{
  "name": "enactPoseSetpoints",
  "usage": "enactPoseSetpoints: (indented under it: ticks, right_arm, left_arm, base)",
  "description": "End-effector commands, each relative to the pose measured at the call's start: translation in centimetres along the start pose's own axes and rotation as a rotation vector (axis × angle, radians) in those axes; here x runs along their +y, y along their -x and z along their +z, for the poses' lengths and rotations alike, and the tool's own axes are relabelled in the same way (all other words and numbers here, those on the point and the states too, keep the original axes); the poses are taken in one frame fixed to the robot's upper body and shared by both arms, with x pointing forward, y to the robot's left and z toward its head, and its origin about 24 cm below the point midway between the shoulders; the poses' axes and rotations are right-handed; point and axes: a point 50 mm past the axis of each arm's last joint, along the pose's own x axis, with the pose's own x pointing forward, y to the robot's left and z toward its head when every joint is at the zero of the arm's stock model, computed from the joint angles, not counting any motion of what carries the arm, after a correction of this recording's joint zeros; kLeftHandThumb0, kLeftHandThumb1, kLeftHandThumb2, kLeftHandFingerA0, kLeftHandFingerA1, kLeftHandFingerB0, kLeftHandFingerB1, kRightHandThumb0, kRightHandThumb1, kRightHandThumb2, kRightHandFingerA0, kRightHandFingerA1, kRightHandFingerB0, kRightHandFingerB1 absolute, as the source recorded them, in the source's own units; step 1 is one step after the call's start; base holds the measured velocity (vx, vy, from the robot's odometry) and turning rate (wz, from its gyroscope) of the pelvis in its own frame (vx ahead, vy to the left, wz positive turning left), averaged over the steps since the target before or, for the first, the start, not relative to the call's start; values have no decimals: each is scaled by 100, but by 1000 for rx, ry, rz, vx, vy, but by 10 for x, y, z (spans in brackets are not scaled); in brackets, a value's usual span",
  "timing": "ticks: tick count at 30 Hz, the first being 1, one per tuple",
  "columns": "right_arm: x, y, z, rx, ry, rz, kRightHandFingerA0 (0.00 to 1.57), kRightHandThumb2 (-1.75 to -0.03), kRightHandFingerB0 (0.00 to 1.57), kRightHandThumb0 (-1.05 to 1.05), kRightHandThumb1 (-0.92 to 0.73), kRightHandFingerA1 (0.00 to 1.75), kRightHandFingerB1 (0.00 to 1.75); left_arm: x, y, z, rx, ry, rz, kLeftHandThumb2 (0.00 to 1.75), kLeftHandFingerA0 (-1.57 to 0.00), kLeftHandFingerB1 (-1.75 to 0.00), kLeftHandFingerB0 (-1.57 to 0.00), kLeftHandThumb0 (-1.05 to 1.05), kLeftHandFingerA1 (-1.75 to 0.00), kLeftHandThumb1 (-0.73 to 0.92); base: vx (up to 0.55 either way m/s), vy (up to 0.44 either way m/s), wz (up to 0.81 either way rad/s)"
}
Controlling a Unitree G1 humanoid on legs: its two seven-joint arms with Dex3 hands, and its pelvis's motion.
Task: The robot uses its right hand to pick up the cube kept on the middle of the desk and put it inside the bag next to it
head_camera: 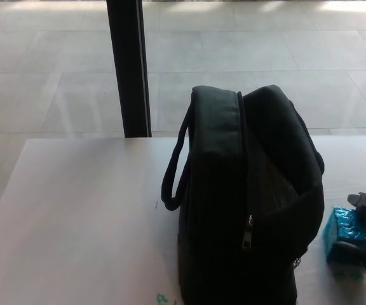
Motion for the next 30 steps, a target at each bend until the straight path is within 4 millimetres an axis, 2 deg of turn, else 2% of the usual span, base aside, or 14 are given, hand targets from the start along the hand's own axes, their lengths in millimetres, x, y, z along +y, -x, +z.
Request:
enactPoseSetpoints:
  ticks: [1,2,4,5,6,7,11,15,16,21,26,27,28,30]
  right_arm:
    - [4,-2,7,-67,104,-40,30,-57,5,-52,-59,66,26]
    - [4,-3,6,-73,109,-55,51,-77,6,-47,-48,83,27]
    - [1,-3,2,-63,169,-103,72,-60,11,-29,-59,108,24]
    - [1,-3,0,-69,206,-125,89,-90,0,-21,-40,100,45]
    - [0,-3,-1,-61,225,-133,94,-91,2,-19,-43,104,47]
    - [1,-3,-3,-59,262,-141,83,-59,13,-21,-60,120,31]
    - [0,-1,-10,-69,362,-164,71,-65,25,-20,-64,142,37]
    - [-2,1,-19,-40,508,-126,74,-65,90,-29,-65,149,57]
    - [-2,1,-21,-25,536,-122,76,-68,86,-26,-65,157,94]
    - [4,1,-32,6,546,-104,79,-75,67,-26,-74,148,52]
    - [5,1,-32,-63,539,-139,81,-84,71,-26,-72,143,54]
    - [5,2,-32,-82,541,-151,82,-85,75,-26,-73,149,67]
    - [4,2,-31,-95,537,-155,81,-87,79,-25,-74,156,93]
    - [3,3,-30,-117,530,-167,81,-87,77,-28,-72,152,82]
  left_arm:
    - [2,1,4,-15,42,3,86,-28,-48,-20,-78,-58,49]
    - [2,1,4,-16,48,7,86,-29,-48,-20,-78,-58,49]
    - [3,3,5,-16,23,4,87,-27,-48,-19,-79,-57,51]
    - [3,3,4,-21,23,15,87,-28,-47,-19,-77,-57,50]
    - [3,3,3,-24,25,7,59,-32,-39,-23,-75,-53,66]
    - [3,3,2,-24,31,8,84,-27,-48,-20,-76,-57,52]
    - [3,2,2,-8,-18,8,88,-28,-47,-18,-78,-56,53]
    - [3,2,2,-7,10,11,87,-27,-47,-18,-77,-56,51]
    - [3,2,2,-5,9,9,86,-27,-47,-19,-76,-56,52]
    - [4,3,-2,11,0,5,88,-26,-47,-18,-77,-56,52]
    - [4,3,-4,23,12,12,87,-27,-47,-18,-77,-56,51]
    - [4,3,-5,23,-17,18,88,-28,-47,-19,-76,-56,52]
    - [4,3,-5,21,-10,17,60,-33,-38,-23,-74,-52,68]
    - [4,3,-8,27,-15,11,86,-26,-47,-19,-76,-55,54]
  base:
    - [0,0,0]
    - [0,0,0]
    - [0,0,0]
    - [0,0,0]
    - [0,0,0]
    - [0,0,0]
    - [0,0,0]
    - [0,0,0]
    - [0,0,0]
    - [0,0,0]
    - [0,0,0]
    - [0,0,0]
    - [0,0,0]
    - [0,0,0]
